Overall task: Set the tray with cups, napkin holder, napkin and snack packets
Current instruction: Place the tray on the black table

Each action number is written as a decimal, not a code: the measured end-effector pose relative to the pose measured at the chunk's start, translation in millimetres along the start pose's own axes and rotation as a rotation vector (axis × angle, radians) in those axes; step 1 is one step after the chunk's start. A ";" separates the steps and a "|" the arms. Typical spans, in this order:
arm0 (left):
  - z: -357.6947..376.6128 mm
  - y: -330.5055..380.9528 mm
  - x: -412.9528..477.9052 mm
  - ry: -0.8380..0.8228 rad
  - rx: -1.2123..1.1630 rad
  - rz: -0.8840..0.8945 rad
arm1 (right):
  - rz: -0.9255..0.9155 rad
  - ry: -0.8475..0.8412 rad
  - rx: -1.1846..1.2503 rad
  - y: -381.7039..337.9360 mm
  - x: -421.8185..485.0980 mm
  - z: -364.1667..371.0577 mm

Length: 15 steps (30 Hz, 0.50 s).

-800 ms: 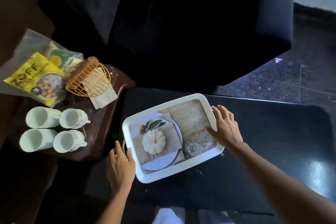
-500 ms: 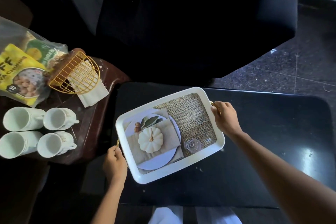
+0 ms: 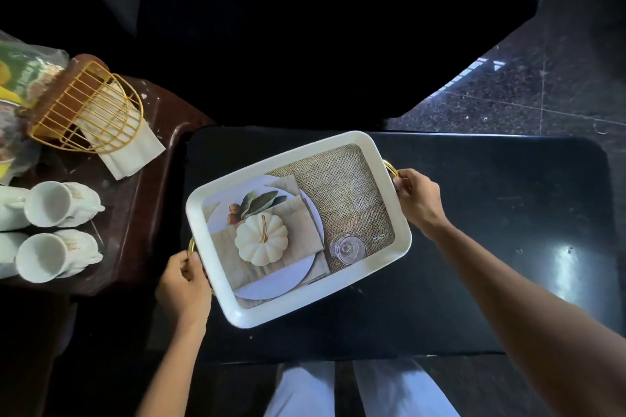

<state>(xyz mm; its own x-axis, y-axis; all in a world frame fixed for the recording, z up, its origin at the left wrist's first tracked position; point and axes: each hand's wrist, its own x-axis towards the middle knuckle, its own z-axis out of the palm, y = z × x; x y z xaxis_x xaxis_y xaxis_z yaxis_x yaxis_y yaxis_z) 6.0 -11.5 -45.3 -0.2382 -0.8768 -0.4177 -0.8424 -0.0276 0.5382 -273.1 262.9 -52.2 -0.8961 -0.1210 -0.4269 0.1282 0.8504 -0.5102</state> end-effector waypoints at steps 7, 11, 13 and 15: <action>11.1 20.5 -23.6 -0.019 0.063 0.177 | -0.027 0.072 0.009 46.9 -22.7 -44.5; 35.3 38.0 -47.4 -0.063 0.091 0.258 | 0.025 0.096 -0.016 88.1 -41.1 -82.0; 49.8 47.9 -59.0 -0.094 0.101 0.292 | 0.056 0.101 -0.015 110.7 -49.4 -99.3; 63.6 57.5 -69.2 -0.135 0.108 0.306 | 0.073 0.109 -0.005 131.4 -56.1 -113.3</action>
<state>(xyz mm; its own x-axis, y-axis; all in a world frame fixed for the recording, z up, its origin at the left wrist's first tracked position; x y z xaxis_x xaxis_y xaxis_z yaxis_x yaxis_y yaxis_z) -56.7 78.2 -32.0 -0.5434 -0.7650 -0.3457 -0.7665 0.2842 0.5760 -254.1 439.4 -10.7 -0.9255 -0.0027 -0.3787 0.1925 0.8577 -0.4767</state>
